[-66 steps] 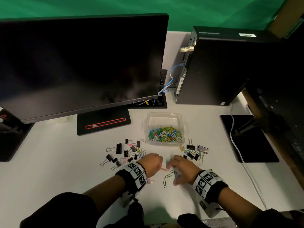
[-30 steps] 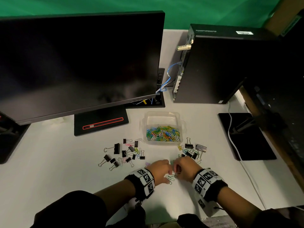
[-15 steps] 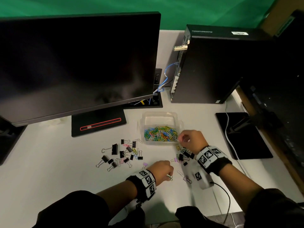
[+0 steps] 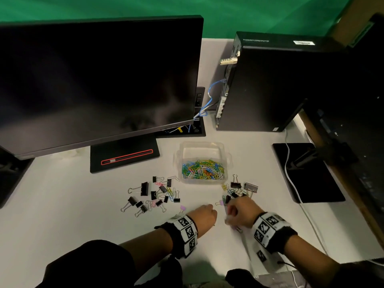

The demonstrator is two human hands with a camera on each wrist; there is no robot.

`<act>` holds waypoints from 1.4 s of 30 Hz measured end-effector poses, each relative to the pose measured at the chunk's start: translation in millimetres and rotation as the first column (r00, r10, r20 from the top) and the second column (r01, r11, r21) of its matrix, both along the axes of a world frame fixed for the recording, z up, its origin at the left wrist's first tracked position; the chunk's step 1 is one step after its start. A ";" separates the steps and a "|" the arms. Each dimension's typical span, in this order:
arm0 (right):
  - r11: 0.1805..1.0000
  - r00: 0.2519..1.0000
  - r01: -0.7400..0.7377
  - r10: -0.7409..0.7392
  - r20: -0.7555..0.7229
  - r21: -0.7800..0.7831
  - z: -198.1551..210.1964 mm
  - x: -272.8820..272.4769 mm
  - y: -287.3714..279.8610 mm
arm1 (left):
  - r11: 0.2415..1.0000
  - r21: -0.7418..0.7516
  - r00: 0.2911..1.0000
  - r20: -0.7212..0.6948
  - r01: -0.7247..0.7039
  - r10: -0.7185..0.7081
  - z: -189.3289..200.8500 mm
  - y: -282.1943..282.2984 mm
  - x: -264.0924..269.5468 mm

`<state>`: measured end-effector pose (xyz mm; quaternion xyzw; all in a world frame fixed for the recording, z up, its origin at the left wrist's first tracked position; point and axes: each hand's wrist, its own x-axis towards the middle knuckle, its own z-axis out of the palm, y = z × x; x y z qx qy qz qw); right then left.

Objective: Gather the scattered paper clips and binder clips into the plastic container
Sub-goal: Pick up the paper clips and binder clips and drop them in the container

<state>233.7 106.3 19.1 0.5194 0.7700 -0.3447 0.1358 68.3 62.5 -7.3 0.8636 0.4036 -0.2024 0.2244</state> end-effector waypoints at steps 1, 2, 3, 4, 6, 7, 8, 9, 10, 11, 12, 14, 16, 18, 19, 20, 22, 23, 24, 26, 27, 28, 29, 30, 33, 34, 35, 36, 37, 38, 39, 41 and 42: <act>1.000 1.000 0.021 -0.021 -0.007 0.004 -3.6 1.5 -4.3 | 1.000 -0.001 1.000 0.003 -0.007 0.007 -0.6 0.4 -0.1; 0.999 0.999 0.037 -0.037 -0.013 0.006 -5.9 2.4 -7.3 | 1.000 0.002 1.000 0.011 -0.020 0.020 -1.0 0.0 0.3; 0.999 0.999 0.041 -0.041 -0.012 0.009 -6.8 2.0 -8.9 | 1.000 0.014 1.000 0.014 -0.024 0.024 -0.3 0.1 0.9; 0.999 0.999 0.032 -0.032 -0.005 0.017 -7.0 1.0 -10.0 | 0.999 0.022 0.999 0.010 -0.038 0.037 1.2 0.2 0.7; 0.999 1.000 -0.009 0.009 0.011 0.037 -6.7 -0.8 -11.5 | 0.998 0.036 0.999 -0.004 -0.051 0.051 4.1 -0.7 1.2; 0.998 0.999 -0.033 0.032 0.018 0.047 -7.0 -1.9 -12.4 | 0.998 0.041 0.999 -0.015 -0.050 0.050 6.0 -1.0 1.4; 0.997 0.998 -0.053 0.052 0.023 0.050 -7.5 -2.6 -13.1 | 0.998 0.046 0.999 -0.027 -0.044 0.045 8.3 -1.1 1.9; 0.997 0.998 -0.064 0.063 0.026 0.048 -8.0 -3.0 -13.4 | 0.998 0.051 0.998 -0.033 -0.045 0.046 9.3 -1.4 2.2; 0.996 0.997 -0.075 0.073 0.033 0.043 -8.2 -3.5 -13.5 | 0.997 0.053 0.998 -0.040 -0.050 0.052 10.6 -1.8 2.4; 0.996 0.996 -0.084 0.082 0.038 0.042 -8.7 -3.6 -13.6 | 0.997 0.056 0.998 -0.046 -0.050 0.052 11.6 -1.9 2.7; 0.995 0.995 -0.091 0.090 0.040 0.043 -8.9 -3.5 -13.6 | 0.997 0.061 0.998 -0.048 -0.046 0.049 11.4 -1.9 2.6; 0.993 0.993 -0.110 0.109 0.043 0.032 -5.8 -4.9 -13.4 | 0.997 0.064 0.997 -0.054 -0.046 0.050 11.9 -1.3 2.1; 0.991 0.991 -0.128 0.127 0.034 0.027 0.9 -8.6 -9.5 | 0.997 0.047 0.995 -0.067 -0.065 0.068 11.8 0.8 -0.3; 0.993 0.995 -0.096 0.096 0.001 0.067 8.1 -13.0 -0.2 | 0.994 0.013 0.991 -0.077 -0.108 0.109 12.7 6.0 -3.5; 0.994 0.998 -0.053 0.057 -0.036 0.101 11.3 -15.3 6.8 | 0.989 -0.009 0.987 -0.070 -0.147 0.146 13.6 9.7 -5.6; 0.991 0.996 0.000 0.012 -0.085 0.133 14.5 -18.2 14.7 | 0.979 -0.032 0.979 -0.048 -0.202 0.200 14.9 14.2 -8.2; 0.974 0.977 0.112 -0.071 -0.202 0.197 21.7 -25.2 30.7 | 0.950 -0.065 0.952 0.020 -0.304 0.306 20.6 24.7 -15.5; 0.962 0.960 0.163 -0.103 -0.261 0.219 25.2 -29.5 38.2 | 0.940 -0.067 0.938 0.065 -0.336 0.340 24.5 31.5 -20.1; 0.950 0.938 0.208 -0.126 -0.324 0.234 28.8 -33.6 45.3 | 0.931 -0.060 0.923 0.117 -0.361 0.366 28.8 38.4 -25.0; 0.919 0.888 0.295 -0.163 -0.430 0.262 33.6 -39.4 57.6 | 0.910 -0.030 0.885 0.219 -0.414 0.410 39.1 54.9 -33.1; 0.901 0.865 0.336 -0.180 -0.468 0.275 34.6 -39.8 62.7 | 0.896 -0.011 0.865 0.254 -0.444 0.432 44.7 63.5 -36.6; 0.884 0.849 0.369 -0.196 -0.491 0.286 34.8 -38.1 66.7 | 0.882 0.008 0.849 0.275 -0.472 0.452 49.9 71.8 -39.5; 0.872 0.844 0.390 -0.209 -0.494 0.297 33.9 -34.0 69.9 | 0.867 0.031 0.833 0.295 -0.498 0.469 54.0 80.2 -42.2; 0.866 0.851 0.396 -0.220 -0.477 0.307 31.9 -28.0 71.9 | 0.852 0.053 0.817 0.320 -0.521 0.480 56.8 87.6 -44.3; 0.866 0.897 0.388 -0.276 -0.346 0.315 23.5 -4.0 71.0 | 0.823 0.113 0.799 0.343 -0.557 0.494 55.5 107.0 -48.2; 0.871 0.908 0.386 -0.299 -0.294 0.304 20.2 4.8 68.9 | 0.816 0.121 0.799 0.328 -0.565 0.505 52.2 112.0 -48.4; 0.878 0.913 0.388 -0.324 -0.247 0.282 17.0 13.1 66.1 | 0.810 0.118 0.796 0.311 -0.575 0.520 48.4 116.3 -47.7; 0.885 0.916 0.389 -0.344 -0.204 0.256 14.4 20.4 62.6 | 0.806 0.114 0.795 0.296 -0.580 0.530 44.4 118.5 -46.3; 0.891 0.918 0.392 -0.360 -0.167 0.231 11.5 26.7 59.1 | 0.808 0.124 0.800 0.288 -0.576 0.526 41.1 119.4 -44.0; 0.894 0.919 0.393 -0.371 -0.137 0.215 9.2 31.8 55.8 | 0.812 0.150 0.811 0.285 -0.564 0.511 38.1 118.7 -40.4; 0.894 0.918 0.397 -0.380 -0.115 0.209 6.8 35.8 52.7 | 0.818 0.187 0.825 0.295 -0.545 0.482 34.6 116.5 -36.2; 0.891 0.916 0.402 -0.392 -0.089 0.212 1.5 41.2 47.9 | 0.840 0.223 0.844 0.356 -0.494 0.401 31.3 108.7 -24.8; 0.892 0.918 0.397 -0.388 -0.084 0.216 -1.0 42.6 46.3 | 0.865 0.216 0.851 0.393 -0.454 0.349 30.8 104.3 -17.6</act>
